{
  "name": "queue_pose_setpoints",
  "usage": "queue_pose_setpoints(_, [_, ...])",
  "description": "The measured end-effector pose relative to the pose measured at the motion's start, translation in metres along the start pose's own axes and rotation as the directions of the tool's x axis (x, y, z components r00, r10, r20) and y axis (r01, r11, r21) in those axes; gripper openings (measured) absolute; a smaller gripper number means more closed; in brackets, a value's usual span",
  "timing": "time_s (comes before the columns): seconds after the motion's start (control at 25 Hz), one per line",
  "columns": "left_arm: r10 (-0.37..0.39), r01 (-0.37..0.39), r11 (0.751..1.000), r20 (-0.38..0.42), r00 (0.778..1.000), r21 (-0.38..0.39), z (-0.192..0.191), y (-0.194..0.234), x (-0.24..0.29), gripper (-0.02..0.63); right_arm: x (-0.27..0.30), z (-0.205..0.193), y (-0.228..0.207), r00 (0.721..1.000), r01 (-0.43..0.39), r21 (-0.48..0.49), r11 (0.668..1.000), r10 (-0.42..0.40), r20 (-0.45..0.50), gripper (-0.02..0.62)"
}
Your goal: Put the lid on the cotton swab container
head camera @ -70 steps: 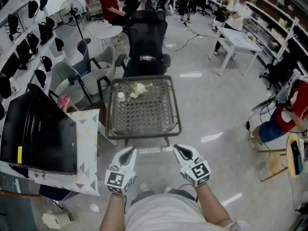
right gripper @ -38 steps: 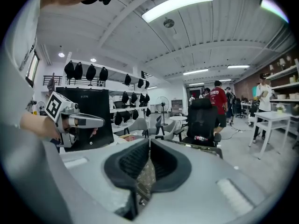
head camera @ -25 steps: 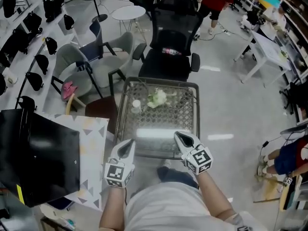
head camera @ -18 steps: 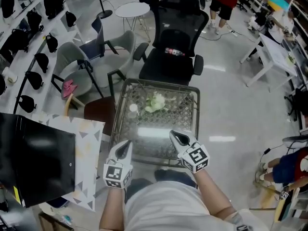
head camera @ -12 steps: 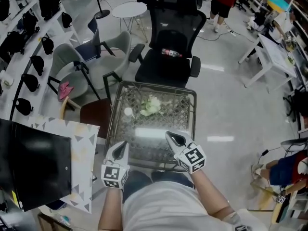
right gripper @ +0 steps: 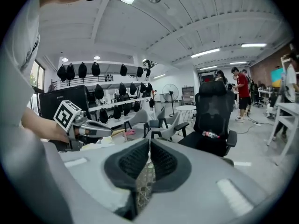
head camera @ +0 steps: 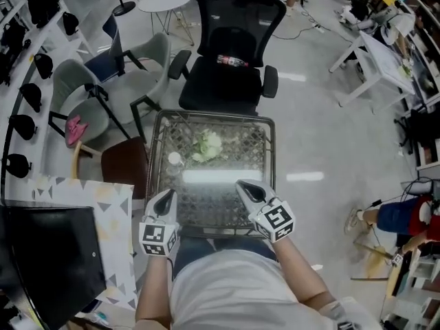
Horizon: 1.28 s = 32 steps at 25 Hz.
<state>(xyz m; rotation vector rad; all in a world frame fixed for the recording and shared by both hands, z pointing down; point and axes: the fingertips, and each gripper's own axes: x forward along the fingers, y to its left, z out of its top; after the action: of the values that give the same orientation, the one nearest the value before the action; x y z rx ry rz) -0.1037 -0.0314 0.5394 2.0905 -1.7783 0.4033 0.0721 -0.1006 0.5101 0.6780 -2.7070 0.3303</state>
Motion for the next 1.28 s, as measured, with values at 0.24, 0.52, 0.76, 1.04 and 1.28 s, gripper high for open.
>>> queue_pose_setpoints(0.24, [-0.077,0.077,0.997,-0.062,0.995,-0.003,-0.021,0.047,0.034,0.011,0.03,0.002,-0.003,0.996,0.081,0.025,0.996,-0.079,-0.041,0.012])
queue_pose_setpoints(0.52, [-0.19,0.194,0.981,-0.161,0.968,0.006,-0.065,0.072,0.068,0.012,0.05,-0.002,0.004,0.983,0.164,0.04,0.986,-0.16,-0.091,0.012])
queue_pose_setpoints(0.76, [-0.265,0.278,0.961,-0.256,0.93,0.014,-0.105,0.079,0.089,0.012,0.051,-0.013,0.006,0.964,0.236,0.072,0.969,-0.225,-0.139,0.012])
queue_pose_setpoints(1.04, [-0.323,0.358,0.933,-0.362,0.874,0.032,-0.155,0.081,0.116,0.012,0.055,-0.034,0.004,0.943,0.291,0.108,0.951,-0.266,-0.199,0.012])
queue_pose_setpoints(1.28, [-0.339,0.392,0.919,-0.414,0.845,0.048,-0.181,0.081,0.134,0.012,0.061,-0.046,0.005,0.934,0.302,0.123,0.945,-0.267,-0.239,0.012])
